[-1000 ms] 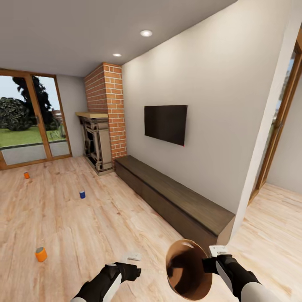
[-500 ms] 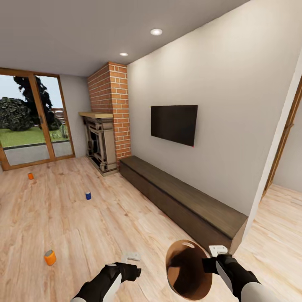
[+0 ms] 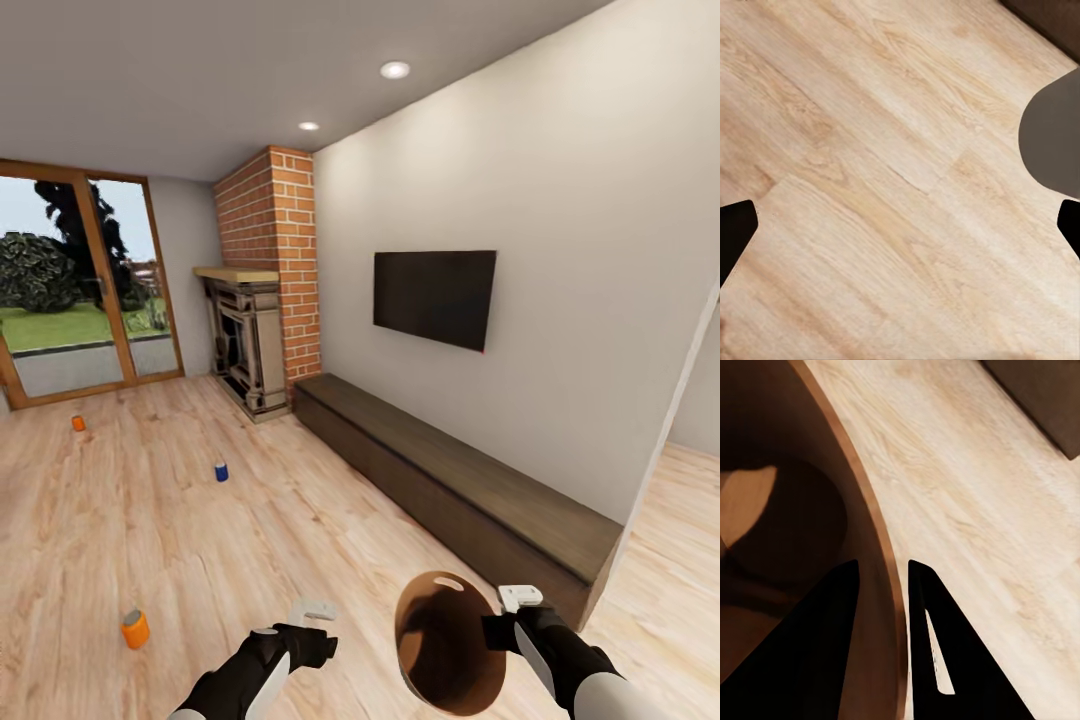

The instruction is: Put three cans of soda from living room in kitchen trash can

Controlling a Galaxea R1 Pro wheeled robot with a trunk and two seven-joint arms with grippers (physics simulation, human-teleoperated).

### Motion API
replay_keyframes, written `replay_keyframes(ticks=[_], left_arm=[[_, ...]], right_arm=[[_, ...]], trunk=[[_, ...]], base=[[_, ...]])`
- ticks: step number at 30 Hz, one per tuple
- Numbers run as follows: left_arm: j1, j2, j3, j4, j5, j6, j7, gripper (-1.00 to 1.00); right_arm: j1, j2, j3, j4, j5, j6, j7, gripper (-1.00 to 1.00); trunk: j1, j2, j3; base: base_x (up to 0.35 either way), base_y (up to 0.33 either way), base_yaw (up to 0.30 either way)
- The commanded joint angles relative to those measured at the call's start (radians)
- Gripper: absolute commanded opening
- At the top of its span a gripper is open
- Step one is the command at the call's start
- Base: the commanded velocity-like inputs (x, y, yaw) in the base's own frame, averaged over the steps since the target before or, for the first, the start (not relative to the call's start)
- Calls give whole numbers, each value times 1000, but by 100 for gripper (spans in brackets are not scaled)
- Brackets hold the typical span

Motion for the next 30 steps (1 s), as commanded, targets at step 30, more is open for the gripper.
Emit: replay_keyframes(ticks=[30], left_arm=[[0, 0, 0, 0, 0, -1, 0, 100]], right_arm=[[0, 0, -2, -1, -6, 0, 4, -100]], trunk=[[0, 0, 0]], base=[[77, 101, 0]])
